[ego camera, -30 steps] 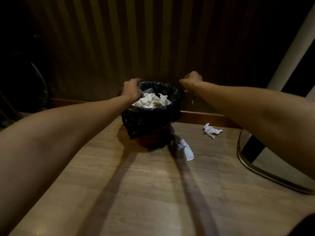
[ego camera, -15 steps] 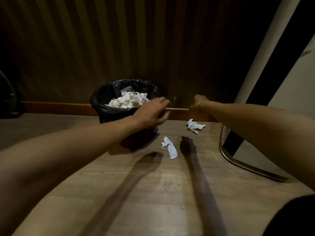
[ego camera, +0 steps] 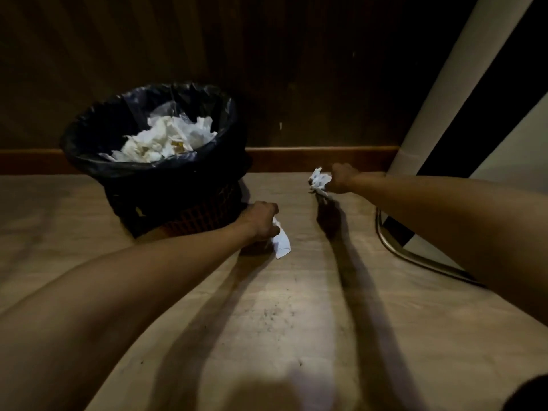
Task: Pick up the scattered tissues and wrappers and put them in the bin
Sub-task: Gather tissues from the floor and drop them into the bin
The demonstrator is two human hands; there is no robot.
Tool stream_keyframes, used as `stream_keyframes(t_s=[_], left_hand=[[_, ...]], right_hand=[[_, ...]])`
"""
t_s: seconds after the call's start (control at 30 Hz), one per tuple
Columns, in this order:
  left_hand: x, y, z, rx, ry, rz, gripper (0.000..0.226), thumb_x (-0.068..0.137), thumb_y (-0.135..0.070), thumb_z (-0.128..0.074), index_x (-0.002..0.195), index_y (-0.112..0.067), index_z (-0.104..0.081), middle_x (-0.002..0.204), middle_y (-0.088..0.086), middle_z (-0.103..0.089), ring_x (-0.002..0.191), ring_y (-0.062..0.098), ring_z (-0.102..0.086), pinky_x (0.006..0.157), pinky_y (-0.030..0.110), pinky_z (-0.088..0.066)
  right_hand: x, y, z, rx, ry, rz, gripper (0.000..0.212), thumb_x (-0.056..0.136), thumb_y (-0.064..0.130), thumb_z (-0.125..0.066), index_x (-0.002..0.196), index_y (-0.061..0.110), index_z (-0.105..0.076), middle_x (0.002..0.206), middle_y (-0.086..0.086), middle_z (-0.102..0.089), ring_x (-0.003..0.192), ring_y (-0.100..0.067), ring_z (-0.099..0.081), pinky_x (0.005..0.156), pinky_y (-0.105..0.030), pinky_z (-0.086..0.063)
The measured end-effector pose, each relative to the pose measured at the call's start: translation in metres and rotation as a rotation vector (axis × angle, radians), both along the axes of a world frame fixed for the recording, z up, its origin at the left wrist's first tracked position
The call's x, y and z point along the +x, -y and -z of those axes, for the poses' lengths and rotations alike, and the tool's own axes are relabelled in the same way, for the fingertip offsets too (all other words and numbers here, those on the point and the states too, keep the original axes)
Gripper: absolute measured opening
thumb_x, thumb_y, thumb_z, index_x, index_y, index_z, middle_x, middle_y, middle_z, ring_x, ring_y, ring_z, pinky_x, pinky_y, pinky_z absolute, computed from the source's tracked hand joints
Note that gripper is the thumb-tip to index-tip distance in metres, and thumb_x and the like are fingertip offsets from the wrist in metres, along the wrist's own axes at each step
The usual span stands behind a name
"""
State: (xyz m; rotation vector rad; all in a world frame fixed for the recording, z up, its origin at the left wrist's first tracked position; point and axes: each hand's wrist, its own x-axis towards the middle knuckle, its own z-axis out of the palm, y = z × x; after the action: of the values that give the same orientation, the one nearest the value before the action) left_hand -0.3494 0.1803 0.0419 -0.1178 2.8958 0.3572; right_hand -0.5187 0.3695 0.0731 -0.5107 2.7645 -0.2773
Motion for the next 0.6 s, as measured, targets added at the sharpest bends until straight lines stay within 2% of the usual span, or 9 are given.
stream_keyframes(t_s=[0.1, 0.13, 0.2, 0.27, 0.33, 0.4, 0.47, 0.5, 0.6], left_hand=[[-0.003, 0.001, 0.026, 0.045, 0.036, 0.013, 0.065, 0.084, -0.045, -0.068, 0.140, -0.018, -0.050, 0.138, 0.010, -0.058, 0.127, 0.031, -0.053, 0.101, 0.039, -0.048], [-0.001, 0.001, 0.031, 0.087, 0.041, 0.025, 0.063, 0.082, -0.048, -0.068, 0.138, -0.022, -0.053, 0.134, 0.004, -0.059, 0.128, 0.029, -0.052, 0.102, 0.039, -0.048], [0.004, -0.001, 0.040, 0.128, 0.076, 0.069, 0.053, 0.078, -0.055, -0.065, 0.124, -0.030, -0.059, 0.119, -0.007, -0.062, 0.127, 0.028, -0.051, 0.099, 0.040, -0.050], [0.009, -0.002, 0.051, 0.141, 0.062, 0.112, 0.054, 0.077, -0.054, -0.064, 0.119, -0.022, -0.064, 0.124, 0.001, -0.062, 0.120, 0.029, -0.056, 0.094, 0.042, -0.052], [0.014, -0.001, 0.062, 0.131, -0.030, 0.145, 0.037, 0.079, -0.043, -0.064, 0.105, -0.016, -0.068, 0.122, 0.003, -0.062, 0.107, 0.027, -0.061, 0.084, 0.038, -0.054], [0.017, 0.000, 0.071, 0.138, -0.125, 0.157, 0.017, 0.085, -0.031, -0.059, 0.080, -0.016, -0.064, 0.108, 0.003, -0.062, 0.092, 0.027, -0.061, 0.072, 0.034, -0.052], [0.019, 0.000, 0.076, 0.166, -0.188, 0.152, 0.027, 0.089, -0.027, -0.054, 0.064, -0.019, -0.052, 0.090, 0.005, -0.062, 0.082, 0.030, -0.060, 0.066, 0.034, -0.048], [0.018, 0.000, 0.078, 0.180, -0.205, 0.134, 0.027, 0.090, -0.025, -0.054, 0.064, -0.019, -0.053, 0.086, 0.006, -0.063, 0.081, 0.030, -0.060, 0.067, 0.034, -0.048], [0.015, 0.002, 0.083, 0.230, -0.255, 0.087, 0.017, 0.091, -0.020, -0.060, 0.078, -0.013, -0.066, 0.093, 0.010, -0.069, 0.087, 0.028, -0.065, 0.075, 0.033, -0.051]], right_hand=[[-0.016, 0.002, 0.031, -0.132, 0.052, -0.050, 0.035, 0.084, 0.041, -0.063, 0.119, 0.032, -0.061, 0.131, -0.005, -0.062, 0.119, -0.031, -0.060, 0.097, -0.038, -0.051], [-0.019, 0.003, 0.038, -0.139, 0.043, -0.053, 0.036, 0.087, 0.039, -0.060, 0.122, 0.031, -0.059, 0.134, -0.008, -0.061, 0.120, -0.033, -0.058, 0.099, -0.039, -0.050], [-0.027, 0.006, 0.057, -0.106, 0.007, -0.018, 0.053, 0.095, 0.039, -0.055, 0.145, 0.022, -0.044, 0.144, -0.019, -0.051, 0.128, -0.041, -0.050, 0.104, -0.043, -0.045], [-0.037, 0.012, 0.073, -0.063, -0.027, 0.047, 0.065, 0.097, 0.049, -0.049, 0.154, 0.026, -0.028, 0.149, -0.027, -0.040, 0.133, -0.045, -0.043, 0.107, -0.047, -0.041], [-0.043, 0.017, 0.086, -0.035, -0.069, 0.065, 0.063, 0.099, 0.052, -0.044, 0.154, 0.029, -0.025, 0.149, -0.029, -0.036, 0.134, -0.047, -0.040, 0.107, -0.049, -0.039], [-0.045, 0.023, 0.089, -0.012, -0.114, 0.089, 0.060, 0.099, 0.051, -0.043, 0.153, 0.029, -0.029, 0.149, -0.028, -0.035, 0.134, -0.047, -0.038, 0.106, -0.051, -0.039], [-0.045, 0.029, 0.095, 0.003, -0.151, 0.087, 0.056, 0.099, 0.047, -0.045, 0.150, 0.028, -0.033, 0.146, -0.026, -0.037, 0.133, -0.046, -0.039, 0.106, -0.053, -0.039], [-0.045, 0.032, 0.099, 0.002, -0.144, 0.069, 0.055, 0.099, 0.042, -0.047, 0.149, 0.025, -0.035, 0.144, -0.025, -0.040, 0.132, -0.045, -0.040, 0.106, -0.054, -0.038], [-0.042, 0.036, 0.111, 0.010, -0.162, 0.016, 0.051, 0.096, 0.025, -0.050, 0.144, 0.013, -0.042, 0.136, -0.025, -0.051, 0.124, -0.042, -0.048, 0.105, -0.054, -0.038]])
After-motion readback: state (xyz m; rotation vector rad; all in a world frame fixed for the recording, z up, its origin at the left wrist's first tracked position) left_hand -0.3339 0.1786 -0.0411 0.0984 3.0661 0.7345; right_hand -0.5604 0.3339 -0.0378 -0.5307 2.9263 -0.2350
